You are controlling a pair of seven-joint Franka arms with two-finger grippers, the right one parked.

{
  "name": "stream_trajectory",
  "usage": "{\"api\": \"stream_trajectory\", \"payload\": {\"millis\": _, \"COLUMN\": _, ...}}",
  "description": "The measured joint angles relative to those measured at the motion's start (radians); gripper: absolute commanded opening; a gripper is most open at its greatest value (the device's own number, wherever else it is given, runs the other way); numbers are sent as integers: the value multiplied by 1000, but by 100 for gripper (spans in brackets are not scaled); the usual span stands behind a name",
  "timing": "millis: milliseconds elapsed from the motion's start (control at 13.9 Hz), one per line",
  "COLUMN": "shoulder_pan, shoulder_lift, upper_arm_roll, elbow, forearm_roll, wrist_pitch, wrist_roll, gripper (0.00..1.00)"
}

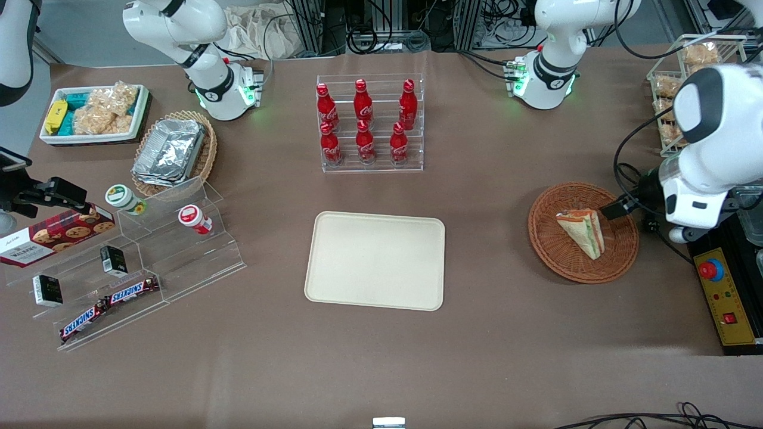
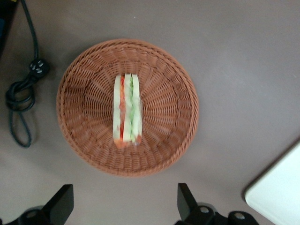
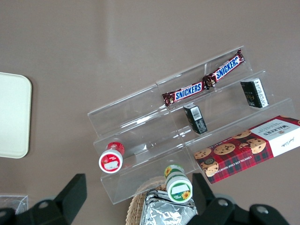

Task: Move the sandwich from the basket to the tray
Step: 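Lower the left gripper over the sandwich and close on it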

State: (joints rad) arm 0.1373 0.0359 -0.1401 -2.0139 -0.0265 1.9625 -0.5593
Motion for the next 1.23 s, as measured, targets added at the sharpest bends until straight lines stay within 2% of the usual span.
{"api": "stream_trajectory", "payload": {"millis": 216, "shoulder_pan": 3, "shoulder_lift": 7, "upper_arm_roll": 0, "elbow": -157, "forearm_roll": 0, "wrist_pitch": 191, "wrist_roll": -1, "gripper": 100}}
{"api": "stream_trajectory", "payload": {"millis": 361, "shoulder_pan": 5, "shoulder_lift": 36, "upper_arm_roll": 0, "elbow": -211, "forearm_roll": 0, "wrist_pitch": 267, "wrist_roll": -4, "gripper": 100}}
{"api": "stream_trajectory", "payload": {"millis": 938, "shoulder_pan": 23, "shoulder_lift": 195, "upper_arm_roll": 8, "elbow": -222, "forearm_roll": 0, "wrist_pitch": 412, "wrist_roll": -14, "gripper": 98}}
{"api": "stream_trajectory", "payload": {"millis": 1010, "shoulder_pan": 23, "shoulder_lift": 206, "upper_arm_roll": 8, "elbow": -222, "forearm_roll": 0, "wrist_pitch": 421, "wrist_roll": -14, "gripper": 86}}
{"api": "stream_trajectory", "payload": {"millis": 1227, "shoulder_pan": 23, "shoulder_lift": 234, "upper_arm_roll": 8, "elbow": -222, "forearm_roll": 1, "wrist_pitch": 446, "wrist_roll": -14, "gripper": 31}}
